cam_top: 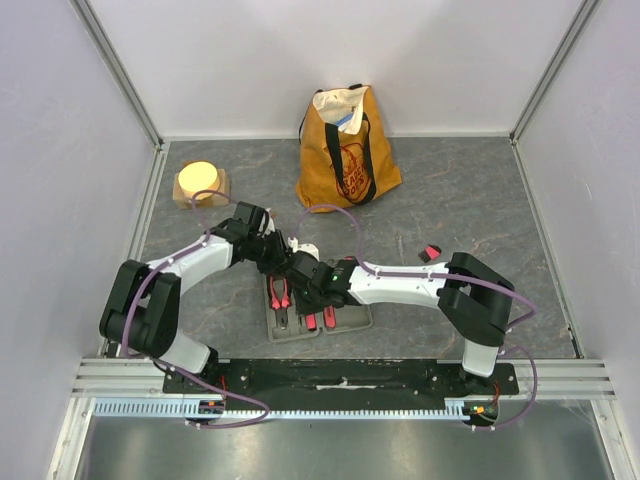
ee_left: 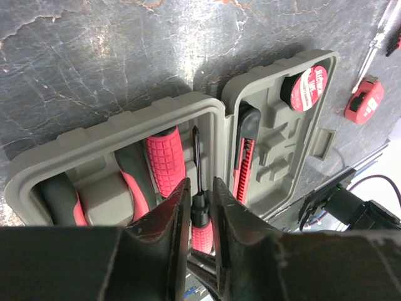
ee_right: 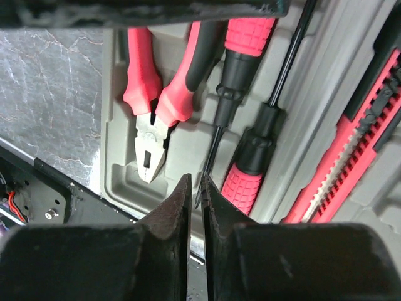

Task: Pack the tool kit

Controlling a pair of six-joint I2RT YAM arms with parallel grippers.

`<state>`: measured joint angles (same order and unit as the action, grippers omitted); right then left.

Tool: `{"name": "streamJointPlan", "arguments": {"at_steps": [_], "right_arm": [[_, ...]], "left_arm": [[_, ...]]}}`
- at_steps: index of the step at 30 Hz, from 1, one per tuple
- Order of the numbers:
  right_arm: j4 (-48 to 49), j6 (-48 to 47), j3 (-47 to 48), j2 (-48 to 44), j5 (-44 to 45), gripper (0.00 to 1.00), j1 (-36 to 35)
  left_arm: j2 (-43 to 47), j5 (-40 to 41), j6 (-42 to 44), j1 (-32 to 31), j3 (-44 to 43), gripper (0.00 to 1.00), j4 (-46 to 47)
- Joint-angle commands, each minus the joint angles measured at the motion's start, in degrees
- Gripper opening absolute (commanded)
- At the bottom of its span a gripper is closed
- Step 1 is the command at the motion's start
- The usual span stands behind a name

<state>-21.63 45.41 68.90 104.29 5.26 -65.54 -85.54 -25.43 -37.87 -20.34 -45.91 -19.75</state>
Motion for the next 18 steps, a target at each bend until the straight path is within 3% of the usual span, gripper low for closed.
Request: {"name": "streamJointPlan", "arguments": {"at_steps": [1,18], "right_arm": [[0.8,0.7,0.8,0.0,-0.2,0.15,-0.6],[-3.6,0.6,1.0,3.8,-1.6,0.00,-1.2]], "left_arm": [[-1.7,2.5,0.7,-1.0,-3.2,0.24,-2.0],[-5.3,6.0,1.7,-1.7,-4.6,0.13,-6.9]]}}
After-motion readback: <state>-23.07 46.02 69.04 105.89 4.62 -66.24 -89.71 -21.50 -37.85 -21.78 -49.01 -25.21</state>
